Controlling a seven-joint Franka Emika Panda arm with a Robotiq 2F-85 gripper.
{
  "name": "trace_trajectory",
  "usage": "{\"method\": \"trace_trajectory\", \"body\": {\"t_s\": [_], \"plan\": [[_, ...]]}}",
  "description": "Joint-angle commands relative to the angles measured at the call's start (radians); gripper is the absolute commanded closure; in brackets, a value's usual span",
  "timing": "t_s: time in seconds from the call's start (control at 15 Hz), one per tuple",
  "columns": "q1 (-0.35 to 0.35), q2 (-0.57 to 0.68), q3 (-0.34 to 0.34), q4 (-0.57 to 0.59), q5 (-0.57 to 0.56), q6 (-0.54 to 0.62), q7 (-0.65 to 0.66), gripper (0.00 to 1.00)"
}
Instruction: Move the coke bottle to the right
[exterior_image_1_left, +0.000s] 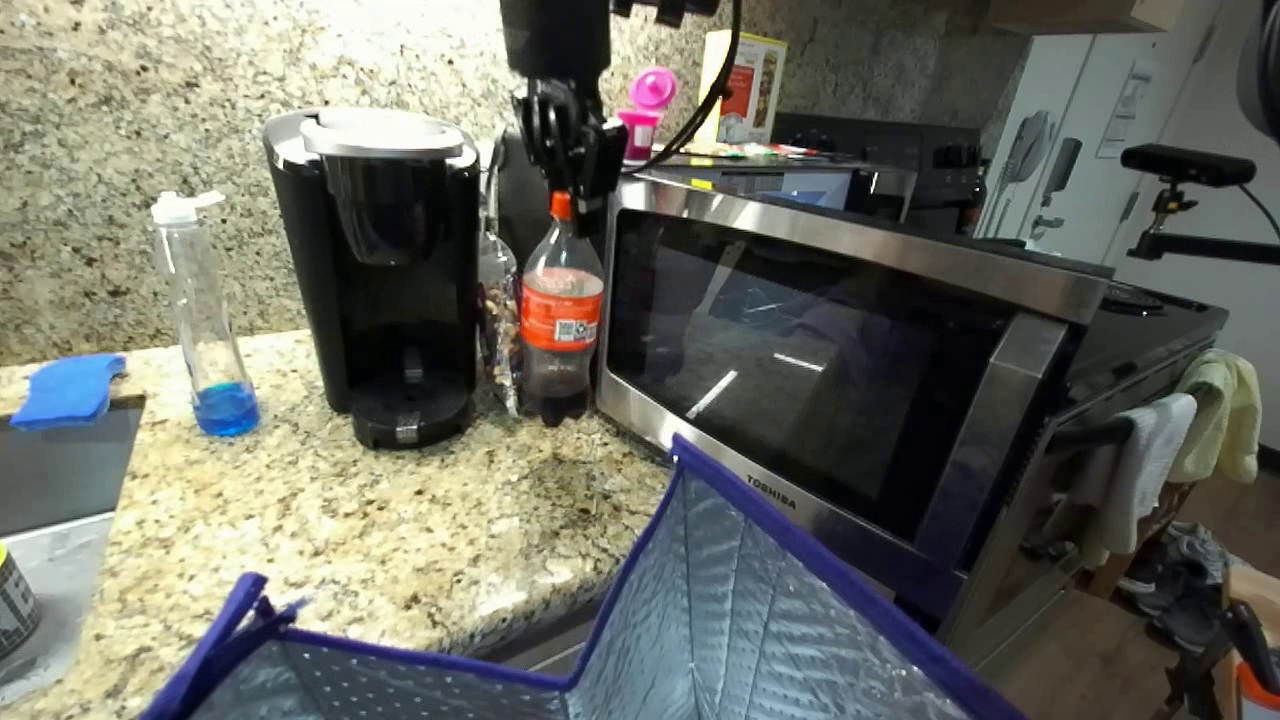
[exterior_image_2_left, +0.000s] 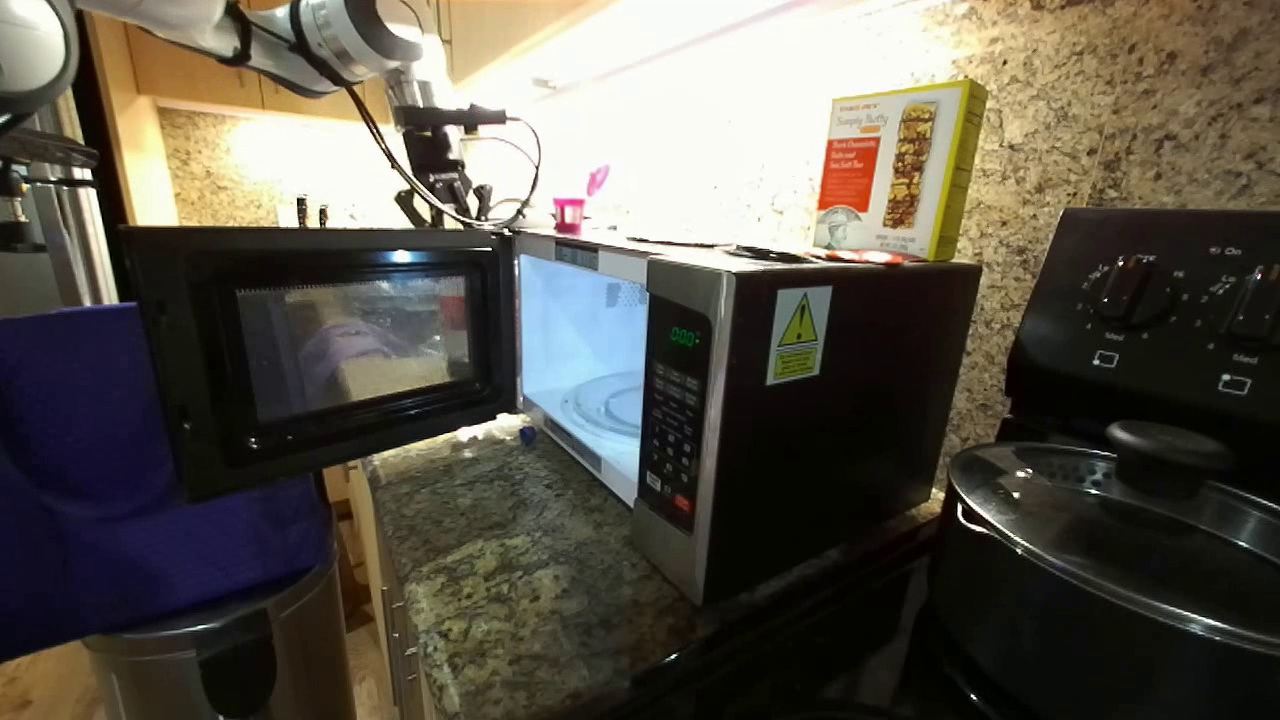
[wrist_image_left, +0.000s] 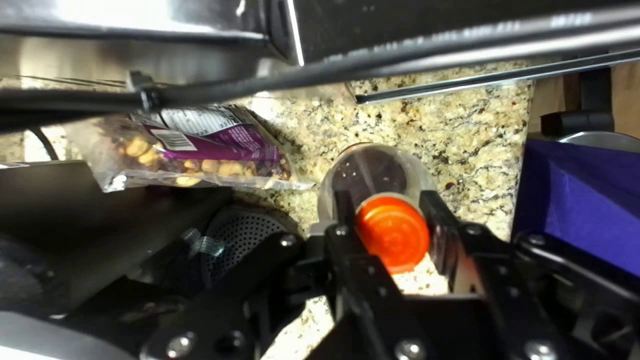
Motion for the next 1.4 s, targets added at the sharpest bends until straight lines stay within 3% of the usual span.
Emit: {"method": "trace_trajectory", "body": {"t_s": [0.0, 0.67, 1.07, 1.33], "plan": [[0.032, -0.086, -0.01, 0.002, -0.021, -0.043, 0.047, 0.86], [0.103, -0.34, -0.07, -0.019, -0.057, -0.264, 0.362, 0.87], [0.115, -0.49, -0.084, -0.029, -0.069, -0.346, 0.54, 0.87], [0.075, -0.56, -0.112, -0.063, -0.014, -0.455, 0.696, 0.87]]}}
